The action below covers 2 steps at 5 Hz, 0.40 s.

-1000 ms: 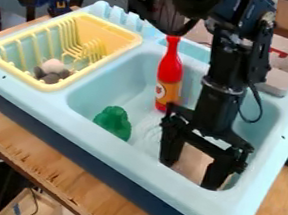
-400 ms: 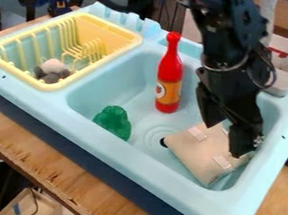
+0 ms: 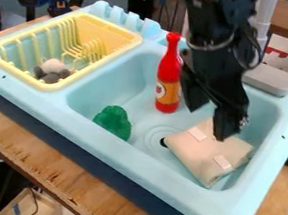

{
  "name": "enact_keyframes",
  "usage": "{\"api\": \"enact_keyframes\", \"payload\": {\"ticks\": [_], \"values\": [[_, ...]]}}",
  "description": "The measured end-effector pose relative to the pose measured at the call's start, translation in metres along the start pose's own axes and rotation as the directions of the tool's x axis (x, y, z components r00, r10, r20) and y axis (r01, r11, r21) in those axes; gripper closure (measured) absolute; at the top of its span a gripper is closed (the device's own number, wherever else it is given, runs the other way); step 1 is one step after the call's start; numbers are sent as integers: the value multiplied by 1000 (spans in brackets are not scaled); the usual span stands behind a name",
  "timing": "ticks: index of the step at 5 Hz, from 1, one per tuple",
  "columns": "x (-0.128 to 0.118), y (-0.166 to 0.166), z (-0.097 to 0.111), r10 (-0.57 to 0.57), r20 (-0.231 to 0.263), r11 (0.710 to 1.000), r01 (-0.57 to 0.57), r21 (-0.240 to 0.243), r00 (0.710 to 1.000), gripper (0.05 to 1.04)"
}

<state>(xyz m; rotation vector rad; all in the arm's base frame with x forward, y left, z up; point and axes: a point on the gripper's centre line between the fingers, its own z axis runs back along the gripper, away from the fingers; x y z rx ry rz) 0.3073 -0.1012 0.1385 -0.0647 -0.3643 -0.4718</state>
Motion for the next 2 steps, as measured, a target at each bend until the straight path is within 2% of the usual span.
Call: {"api": "enact_keyframes", "payload": {"ticks": [1,2], "values": [[-8,6,27,64,-80,997,-61,47,995,83],[-8,13,59,143,-179,987,-127,100,973,83]]}}
